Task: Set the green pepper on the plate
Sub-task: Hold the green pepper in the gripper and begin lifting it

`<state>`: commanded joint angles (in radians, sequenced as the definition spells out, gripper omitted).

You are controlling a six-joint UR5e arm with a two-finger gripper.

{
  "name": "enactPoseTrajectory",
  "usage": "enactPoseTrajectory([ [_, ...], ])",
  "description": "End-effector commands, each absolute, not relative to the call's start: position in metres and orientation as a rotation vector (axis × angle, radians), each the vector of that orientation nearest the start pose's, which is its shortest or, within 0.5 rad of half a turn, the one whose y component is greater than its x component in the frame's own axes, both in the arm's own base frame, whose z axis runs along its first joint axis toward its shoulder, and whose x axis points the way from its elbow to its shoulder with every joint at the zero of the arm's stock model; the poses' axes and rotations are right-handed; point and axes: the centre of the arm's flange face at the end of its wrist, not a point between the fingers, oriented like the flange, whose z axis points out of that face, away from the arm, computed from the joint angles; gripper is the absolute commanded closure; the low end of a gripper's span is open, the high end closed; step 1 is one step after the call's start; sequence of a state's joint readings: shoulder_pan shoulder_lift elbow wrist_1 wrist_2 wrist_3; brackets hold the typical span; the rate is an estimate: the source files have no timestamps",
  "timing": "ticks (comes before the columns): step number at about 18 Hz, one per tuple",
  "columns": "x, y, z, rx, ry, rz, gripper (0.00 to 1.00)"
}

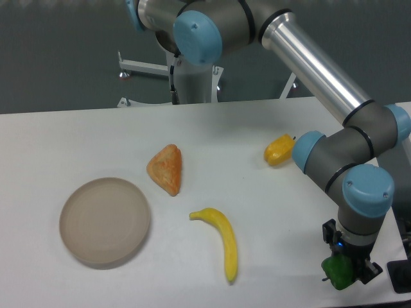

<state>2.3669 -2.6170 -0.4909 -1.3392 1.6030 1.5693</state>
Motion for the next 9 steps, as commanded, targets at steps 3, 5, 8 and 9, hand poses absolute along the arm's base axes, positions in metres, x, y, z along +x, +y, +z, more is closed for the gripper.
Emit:
enactPoseTrajectory([
  [3, -0.538, 0.709, 0.323, -2.821, 1.142, 0.396, 0.66],
  [5, -0.536, 0.708, 0.324, -2.828, 1.132, 0.39, 0.66],
  [8, -0.509, 0.716, 0.333, -2.822, 1.147, 0.366, 0.66],
  [9, -0.501, 0.714, 0.337, -2.829, 1.124, 0.349, 0.66],
])
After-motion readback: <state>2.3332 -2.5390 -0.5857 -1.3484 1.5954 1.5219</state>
